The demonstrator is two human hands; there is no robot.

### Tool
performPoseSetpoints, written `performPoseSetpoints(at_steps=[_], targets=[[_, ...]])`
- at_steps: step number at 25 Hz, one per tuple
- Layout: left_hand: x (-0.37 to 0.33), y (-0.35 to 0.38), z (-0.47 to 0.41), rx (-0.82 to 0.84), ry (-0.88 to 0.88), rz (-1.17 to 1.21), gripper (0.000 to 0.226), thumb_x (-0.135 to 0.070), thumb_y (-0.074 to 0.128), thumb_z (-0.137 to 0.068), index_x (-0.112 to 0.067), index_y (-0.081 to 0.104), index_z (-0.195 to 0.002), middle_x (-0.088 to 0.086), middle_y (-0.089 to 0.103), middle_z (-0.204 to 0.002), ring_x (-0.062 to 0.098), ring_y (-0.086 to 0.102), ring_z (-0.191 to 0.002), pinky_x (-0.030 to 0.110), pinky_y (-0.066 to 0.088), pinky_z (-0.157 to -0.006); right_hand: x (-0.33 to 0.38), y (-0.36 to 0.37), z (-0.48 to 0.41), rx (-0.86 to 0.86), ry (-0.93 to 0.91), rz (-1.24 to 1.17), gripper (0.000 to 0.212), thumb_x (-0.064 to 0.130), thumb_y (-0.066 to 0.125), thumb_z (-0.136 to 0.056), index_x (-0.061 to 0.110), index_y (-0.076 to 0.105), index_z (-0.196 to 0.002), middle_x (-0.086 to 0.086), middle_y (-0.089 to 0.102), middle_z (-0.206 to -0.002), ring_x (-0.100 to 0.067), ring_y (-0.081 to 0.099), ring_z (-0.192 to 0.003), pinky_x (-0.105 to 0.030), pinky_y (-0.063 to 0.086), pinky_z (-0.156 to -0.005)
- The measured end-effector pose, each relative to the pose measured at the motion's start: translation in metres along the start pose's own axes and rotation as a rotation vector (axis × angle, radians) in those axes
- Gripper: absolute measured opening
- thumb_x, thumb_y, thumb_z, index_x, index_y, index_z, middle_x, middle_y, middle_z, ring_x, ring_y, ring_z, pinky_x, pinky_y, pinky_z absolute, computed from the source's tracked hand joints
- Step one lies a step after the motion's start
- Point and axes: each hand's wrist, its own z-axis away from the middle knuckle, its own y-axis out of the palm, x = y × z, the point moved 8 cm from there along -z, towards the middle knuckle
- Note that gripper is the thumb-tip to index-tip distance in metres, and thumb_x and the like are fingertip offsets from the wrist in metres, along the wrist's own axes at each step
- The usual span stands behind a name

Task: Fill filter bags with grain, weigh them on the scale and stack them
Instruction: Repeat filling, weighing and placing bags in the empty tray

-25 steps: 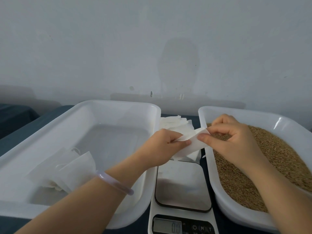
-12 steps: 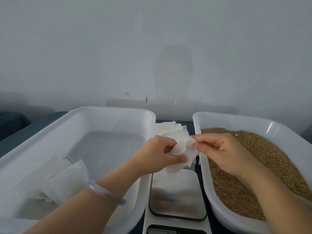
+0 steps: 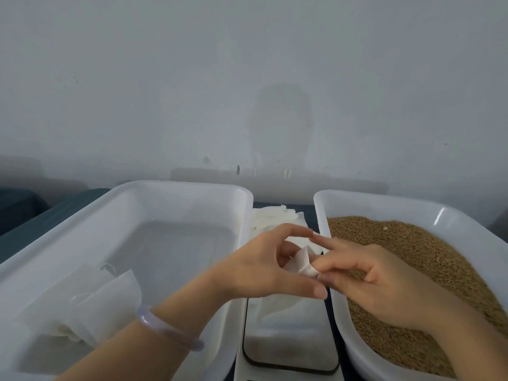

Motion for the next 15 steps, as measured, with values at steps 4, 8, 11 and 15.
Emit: performPoseSetpoints(at_steps=[4, 8, 11, 15], targets=[[0.008, 0.007, 0.003, 0.035, -0.136, -0.037, 0.066, -0.019, 0.082, -0.065, -0.035, 0.047, -0.119, -0.004, 0.068, -0.087, 0.016, 0.064, -0.063, 0.029, 0.054, -0.066, 0.002, 0.006, 0.005, 0.024, -0.029, 0.079, 0.029, 0.053, 0.040, -0.086, 0.052, 0.059, -0.108, 0.036, 0.062, -0.107, 0.018, 0.024, -0.131, -0.027, 0.012, -0.117], [0.005, 0.010, 0.005, 0.069, -0.157, -0.072, 0.063, -0.009, 0.080, -0.072, -0.026, 0.048, -0.123, 0.000, 0.068, -0.087, 0.017, 0.062, -0.065, 0.027, 0.052, -0.062, 0.001, 0.005, 0.010, 0.020, 0.010, 0.065, 0.041, 0.051, 0.043, -0.082, 0.070, 0.037, -0.118, 0.046, 0.049, -0.118, 0.020, 0.032, -0.126, -0.016, 0.012, -0.113], [0.004, 0.009, 0.004, 0.078, -0.157, -0.145, 0.045, -0.013, 0.080, -0.072, -0.016, 0.057, -0.111, 0.005, 0.071, -0.087, 0.014, 0.062, -0.062, 0.028, 0.053, -0.061, 0.000, -0.001, 0.020, 0.031, 0.051, 0.067, 0.048, 0.063, 0.048, -0.079, 0.072, 0.030, -0.123, 0.048, 0.041, -0.125, 0.021, 0.034, -0.124, -0.006, 0.023, -0.105], [0.005, 0.004, 0.003, 0.020, -0.152, -0.174, 0.020, -0.018, 0.081, -0.070, -0.016, 0.064, -0.080, 0.006, 0.069, -0.077, 0.013, 0.061, -0.063, 0.029, 0.052, -0.066, -0.038, -0.061, 0.045, -0.164, 0.267, 0.264, 0.050, 0.076, 0.053, -0.065, 0.055, 0.059, -0.111, 0.038, 0.058, -0.113, 0.016, 0.054, -0.105, -0.020, 0.043, -0.092]])
